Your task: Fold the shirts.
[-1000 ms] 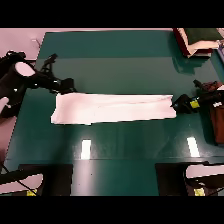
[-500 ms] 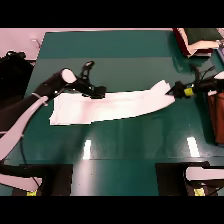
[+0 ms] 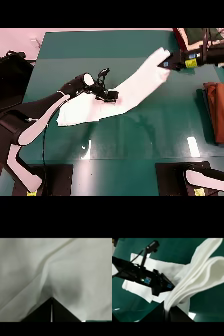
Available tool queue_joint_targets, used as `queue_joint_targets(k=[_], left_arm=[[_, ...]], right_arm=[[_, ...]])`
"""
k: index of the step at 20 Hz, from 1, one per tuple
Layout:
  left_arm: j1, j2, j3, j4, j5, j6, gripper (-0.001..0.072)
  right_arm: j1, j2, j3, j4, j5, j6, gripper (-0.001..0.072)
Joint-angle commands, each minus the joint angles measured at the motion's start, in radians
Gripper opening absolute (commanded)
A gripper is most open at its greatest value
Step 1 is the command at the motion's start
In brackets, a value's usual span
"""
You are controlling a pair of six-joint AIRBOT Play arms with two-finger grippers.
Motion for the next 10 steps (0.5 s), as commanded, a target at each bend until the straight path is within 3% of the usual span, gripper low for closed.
queue_joint_targets(k=[1,5,10], left_arm=[[-0.003,-0.021,0.010,-0.006,-0.004,0.001,0.0028],[0.026,-0.016,0.074,0.013,-0.084,0.003,0.0028],[0.186,0.078,0.260,0.164,-0.280,0.002,0.0028]], right_arm=[[0.109,0.007,0.080,0.002,-0.028,0.034,0.0014],[0.192,0.000,0.082,0.003,-0.072,0.041,0.0014],[0.336,-0.044,0.082,0.013,-0.180,0.041,0.0015]])
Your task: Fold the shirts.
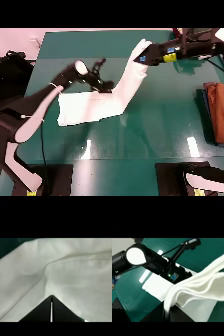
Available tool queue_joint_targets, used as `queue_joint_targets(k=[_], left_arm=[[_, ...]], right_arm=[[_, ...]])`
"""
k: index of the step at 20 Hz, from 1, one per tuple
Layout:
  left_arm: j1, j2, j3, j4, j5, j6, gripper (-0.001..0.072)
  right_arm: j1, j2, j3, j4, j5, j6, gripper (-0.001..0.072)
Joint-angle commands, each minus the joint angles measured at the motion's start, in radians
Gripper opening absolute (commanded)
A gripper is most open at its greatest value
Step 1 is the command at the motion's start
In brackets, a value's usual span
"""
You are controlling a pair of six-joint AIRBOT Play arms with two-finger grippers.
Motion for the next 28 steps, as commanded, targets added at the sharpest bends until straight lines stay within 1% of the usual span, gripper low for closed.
queue_joint_targets(k=[1,3,5,7,8,9,10,11,13,15,16,20,21,22,23,26,28], left_arm=[[0.132,0.086,0.126,0.116,-0.132,0.002,0.0028],[0.230,0.158,0.204,0.139,-0.172,0.002,0.0028],[0.314,0.233,0.258,0.154,-0.184,0.002,0.0028],[0.386,0.308,0.282,0.169,-0.183,0.002,0.0028],[0.411,0.338,0.283,0.173,-0.183,0.002,0.0029],[0.432,0.361,0.283,0.178,-0.187,0.002,0.0028],[0.444,0.377,0.283,0.182,-0.193,0.002,0.0029],[0.452,0.387,0.282,0.184,-0.201,0.003,0.0029],[0.454,0.390,0.282,0.184,-0.225,0.003,0.0028],[0.451,0.389,0.281,0.182,-0.239,0.003,0.0028],[0.446,0.389,0.282,0.179,-0.238,0.003,0.0028],[0.417,0.386,0.281,0.183,-0.228,0.011,0.0028],[0.402,0.383,0.282,0.183,-0.222,0.012,0.0028],[0.387,0.379,0.281,0.183,-0.213,0.021,0.0028],[0.370,0.374,0.281,0.183,-0.205,0.037,0.0028],[0.332,0.359,0.278,0.183,-0.188,0.037,0.0029],[0.313,0.351,0.271,0.182,-0.178,0.037,0.0029]], right_arm=[[0.127,-0.045,0.003,0.042,-0.109,0.000,0.0015],[0.226,-0.102,0.004,0.117,-0.211,-0.047,0.0015],[0.336,-0.190,0.022,0.196,-0.314,-0.099,0.0015],[0.441,-0.323,0.124,0.207,-0.368,-0.113,0.0017],[0.488,-0.398,0.190,0.208,-0.396,-0.114,0.0035],[0.521,-0.463,0.253,0.208,-0.407,-0.114,0.0187],[0.548,-0.524,0.314,0.210,-0.404,-0.110,0.0355],[0.560,-0.561,0.353,0.208,-0.390,-0.102,0.0367],[0.541,-0.578,0.376,0.185,-0.332,-0.089,0.0365],[0.475,-0.541,0.321,0.094,-0.236,-0.056,0.0365],[0.429,-0.507,0.261,0.031,-0.200,-0.041,0.0365],[0.213,-0.348,-0.060,-0.199,-0.136,0.051,0.0365],[0.156,-0.312,-0.146,-0.201,-0.138,0.056,0.0367],[0.098,-0.281,-0.235,-0.183,-0.146,0.060,0.0440],[0.050,-0.263,-0.307,-0.159,-0.156,0.066,0.0553],[-0.027,-0.280,-0.443,-0.027,-0.192,0.065,0.0553],[-0.019,-0.331,-0.459,0.077,-0.209,0.024,0.0551]])
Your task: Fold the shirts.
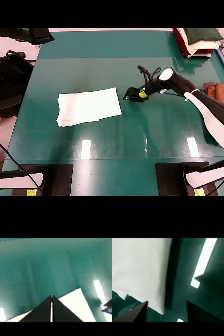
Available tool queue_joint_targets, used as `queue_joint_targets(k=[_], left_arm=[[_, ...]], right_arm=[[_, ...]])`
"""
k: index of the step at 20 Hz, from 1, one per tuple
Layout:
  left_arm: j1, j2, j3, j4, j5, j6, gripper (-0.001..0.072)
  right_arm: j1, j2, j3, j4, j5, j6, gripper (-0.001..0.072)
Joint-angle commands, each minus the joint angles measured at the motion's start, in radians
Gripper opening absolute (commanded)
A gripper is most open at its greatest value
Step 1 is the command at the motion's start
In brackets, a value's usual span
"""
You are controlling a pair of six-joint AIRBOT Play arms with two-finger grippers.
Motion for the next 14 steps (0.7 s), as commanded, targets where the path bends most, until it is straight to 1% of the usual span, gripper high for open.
queue_joint_targets(k=[1,3,6,8,9,10,11,14], left_arm=[[-0.034,-0.016,-0.007,0.000,0.016,0.006,0.0028],[-0.037,-0.018,-0.007,-0.003,0.014,0.006,0.0029],[-0.037,-0.018,-0.007,-0.003,0.006,0.006,0.0028],[-0.037,-0.018,-0.007,-0.003,-0.010,0.006,0.0028],[-0.037,-0.018,-0.007,-0.003,-0.012,0.006,0.0028],[-0.037,-0.018,-0.007,-0.003,-0.015,0.006,0.0028],[-0.037,-0.018,-0.007,-0.004,-0.018,0.006,0.0028],[-0.038,-0.018,-0.007,-0.007,-0.018,0.005,0.0028]], right_arm=[[-0.021,-0.060,-0.074,0.170,-0.027,-0.045,0.0550],[0.037,-0.125,-0.026,0.237,-0.057,-0.061,0.0550],[0.140,-0.244,0.110,0.310,-0.079,-0.061,0.0547],[0.197,-0.312,0.202,0.340,-0.103,-0.061,0.0391],[0.220,-0.337,0.245,0.338,-0.119,-0.061,0.0273],[0.236,-0.352,0.282,0.328,-0.129,-0.062,0.0116],[0.246,-0.358,0.319,0.313,-0.133,-0.062,0.0021],[0.221,-0.329,0.397,0.222,-0.113,-0.055,0.0014]])
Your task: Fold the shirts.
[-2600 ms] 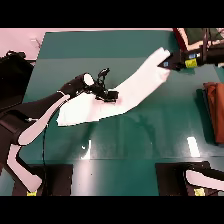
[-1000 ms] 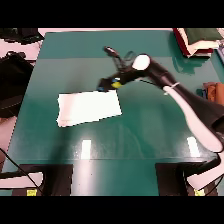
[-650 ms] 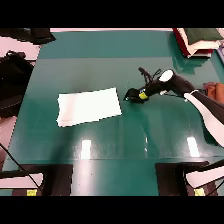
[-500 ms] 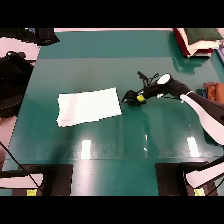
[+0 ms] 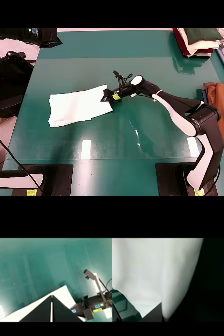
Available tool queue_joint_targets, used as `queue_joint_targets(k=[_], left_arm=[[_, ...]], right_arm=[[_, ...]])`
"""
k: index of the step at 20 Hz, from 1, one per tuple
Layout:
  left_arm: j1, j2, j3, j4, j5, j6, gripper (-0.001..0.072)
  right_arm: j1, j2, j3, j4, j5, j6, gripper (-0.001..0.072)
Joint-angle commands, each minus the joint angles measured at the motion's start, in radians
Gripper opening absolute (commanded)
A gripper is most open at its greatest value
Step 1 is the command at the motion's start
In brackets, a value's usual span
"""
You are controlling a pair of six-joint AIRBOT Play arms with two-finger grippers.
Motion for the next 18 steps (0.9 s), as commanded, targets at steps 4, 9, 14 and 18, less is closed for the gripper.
queue_joint_targets(k=[4,9,14,18], left_arm=[[-0.007,0.000,0.000,-0.034,-0.005,0.000,0.0028],[-0.092,0.000,0.000,-0.029,0.041,0.001,0.0028],[-0.176,0.000,0.000,-0.022,0.058,0.001,0.0028],[-0.205,0.000,0.000,-0.022,0.058,0.000,0.0028]], right_arm=[[-0.155,0.151,0.098,-0.317,0.087,0.086,0.0014],[-0.483,0.358,0.097,-0.558,0.250,0.135,0.0014],[-0.867,0.473,0.097,-0.584,0.280,0.138,0.0014],[-1.131,0.495,0.098,-0.565,0.224,0.137,0.0015]])
